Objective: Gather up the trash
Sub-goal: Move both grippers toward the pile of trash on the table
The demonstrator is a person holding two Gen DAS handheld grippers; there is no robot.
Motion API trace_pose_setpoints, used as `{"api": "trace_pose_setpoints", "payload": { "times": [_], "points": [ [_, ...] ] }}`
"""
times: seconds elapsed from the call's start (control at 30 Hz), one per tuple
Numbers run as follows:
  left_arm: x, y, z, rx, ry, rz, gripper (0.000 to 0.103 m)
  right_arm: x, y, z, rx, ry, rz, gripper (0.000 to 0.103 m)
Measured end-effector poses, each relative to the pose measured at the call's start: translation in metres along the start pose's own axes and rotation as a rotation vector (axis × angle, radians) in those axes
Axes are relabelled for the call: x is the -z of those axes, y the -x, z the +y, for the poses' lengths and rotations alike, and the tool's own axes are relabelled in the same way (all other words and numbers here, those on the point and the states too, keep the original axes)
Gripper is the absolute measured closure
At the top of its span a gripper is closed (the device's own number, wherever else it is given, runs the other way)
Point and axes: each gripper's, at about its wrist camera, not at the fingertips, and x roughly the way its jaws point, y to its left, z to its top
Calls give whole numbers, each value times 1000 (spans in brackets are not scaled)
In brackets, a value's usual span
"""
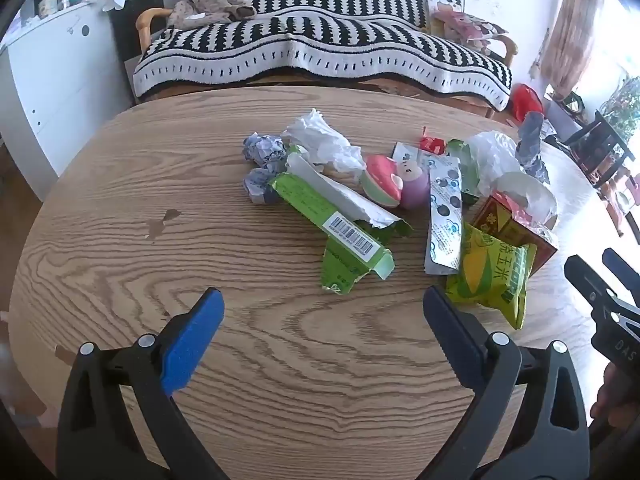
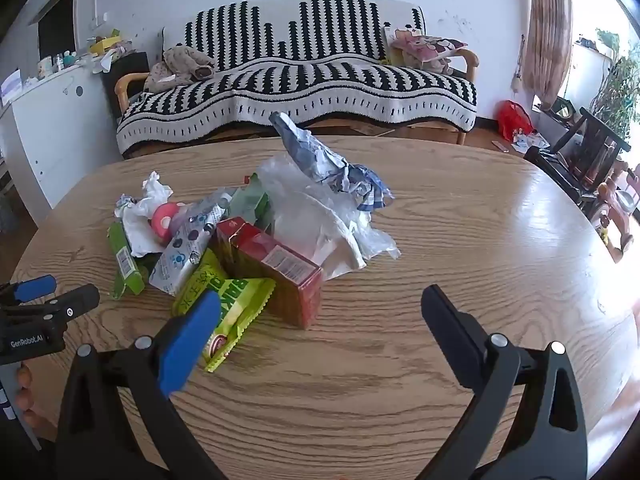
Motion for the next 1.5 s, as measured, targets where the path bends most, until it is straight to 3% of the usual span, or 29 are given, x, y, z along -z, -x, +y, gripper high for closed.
{"api": "trace_pose_setpoints", "payload": {
  "times": [1.3, 1.5],
  "points": [
    [-1, 1, 10, -18, 6, 5, 6, -1, -3, -9, -14, -37, -3, 6],
    [-5, 3, 35, -35, 20, -15, 6, -1, -3, -11, -18, -38, -3, 6]
  ]
}}
